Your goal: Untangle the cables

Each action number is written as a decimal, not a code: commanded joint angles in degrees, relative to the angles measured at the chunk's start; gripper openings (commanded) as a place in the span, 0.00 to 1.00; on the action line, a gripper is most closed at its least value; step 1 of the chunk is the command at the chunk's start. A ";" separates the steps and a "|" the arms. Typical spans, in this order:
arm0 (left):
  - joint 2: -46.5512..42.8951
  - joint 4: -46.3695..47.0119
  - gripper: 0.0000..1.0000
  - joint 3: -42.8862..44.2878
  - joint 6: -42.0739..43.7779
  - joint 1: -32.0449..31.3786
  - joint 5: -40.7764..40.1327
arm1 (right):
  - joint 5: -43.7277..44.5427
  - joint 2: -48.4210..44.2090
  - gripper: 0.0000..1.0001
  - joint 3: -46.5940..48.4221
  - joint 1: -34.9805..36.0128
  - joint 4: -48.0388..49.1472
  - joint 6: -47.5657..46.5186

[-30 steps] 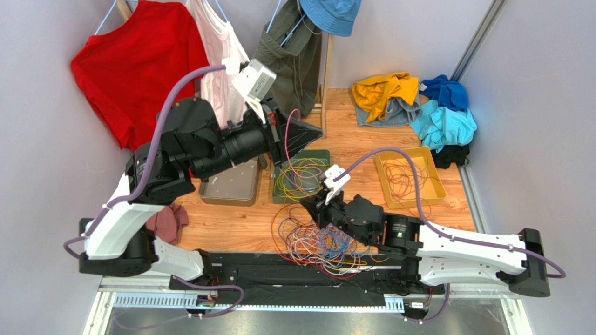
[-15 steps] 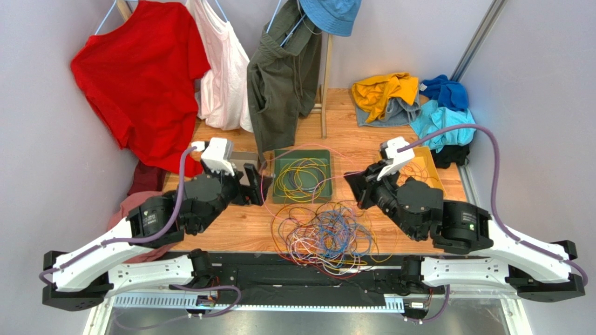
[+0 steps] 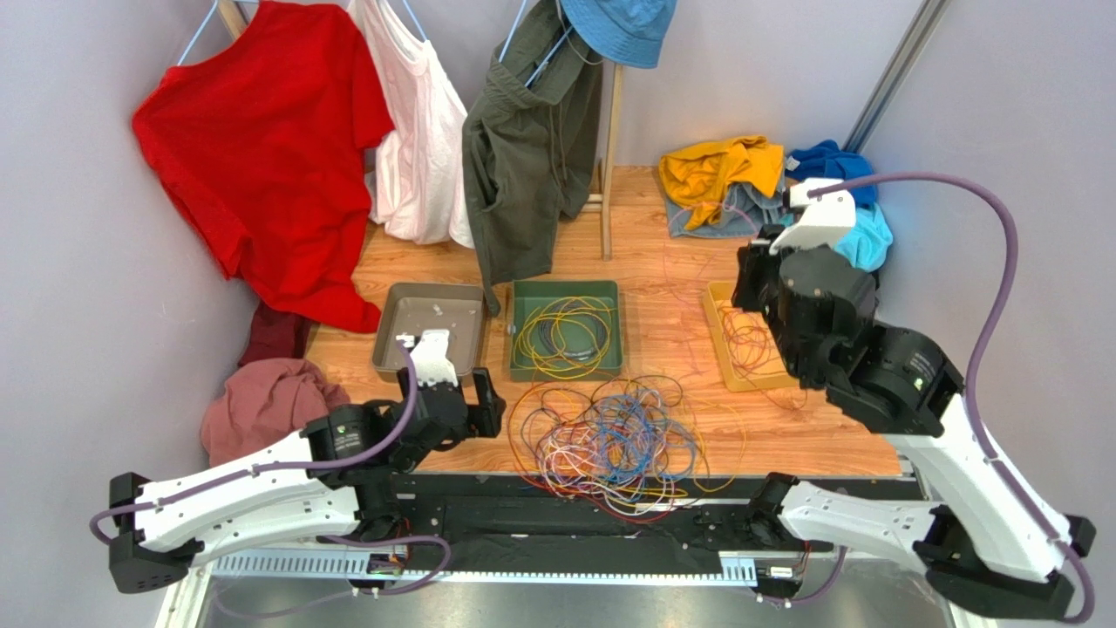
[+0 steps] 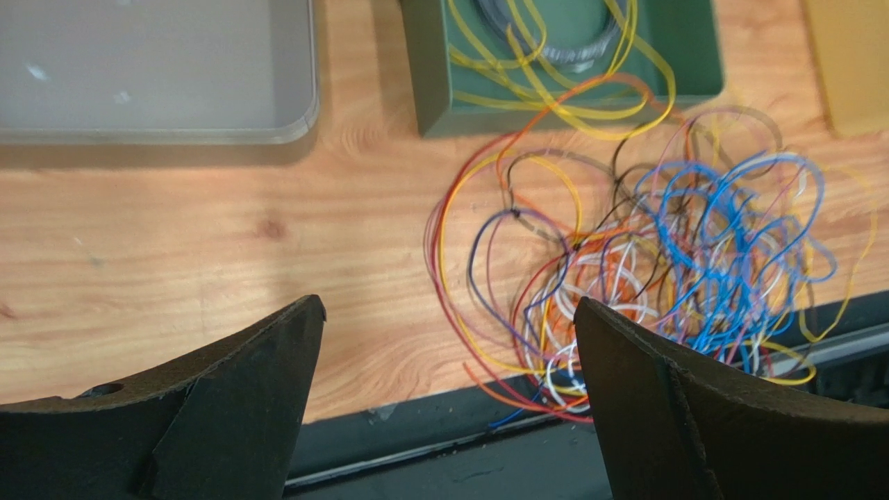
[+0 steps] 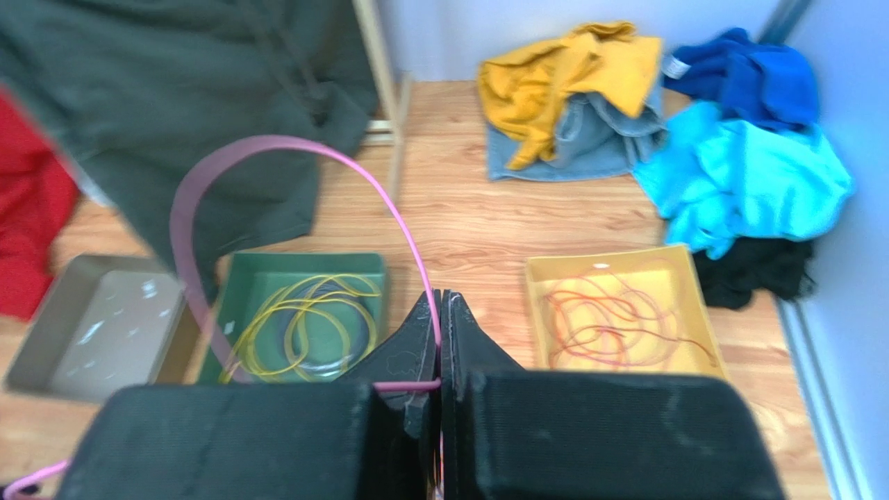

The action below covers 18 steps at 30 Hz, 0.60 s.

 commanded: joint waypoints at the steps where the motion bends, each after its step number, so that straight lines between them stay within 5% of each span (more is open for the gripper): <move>1: 0.21 6.84 0.99 -4.41 -3.62 0.07 5.65 | -10.16 3.84 0.00 2.20 -12.53 -2.17 -2.93; 8: -0.32 13.44 0.98 -10.31 -4.14 0.07 11.54 | -19.66 10.35 0.00 -0.35 -31.52 2.57 -0.30; 18: -3.75 22.93 0.97 -15.05 -1.60 0.16 12.42 | -16.24 16.77 0.00 -6.06 -39.80 15.31 3.83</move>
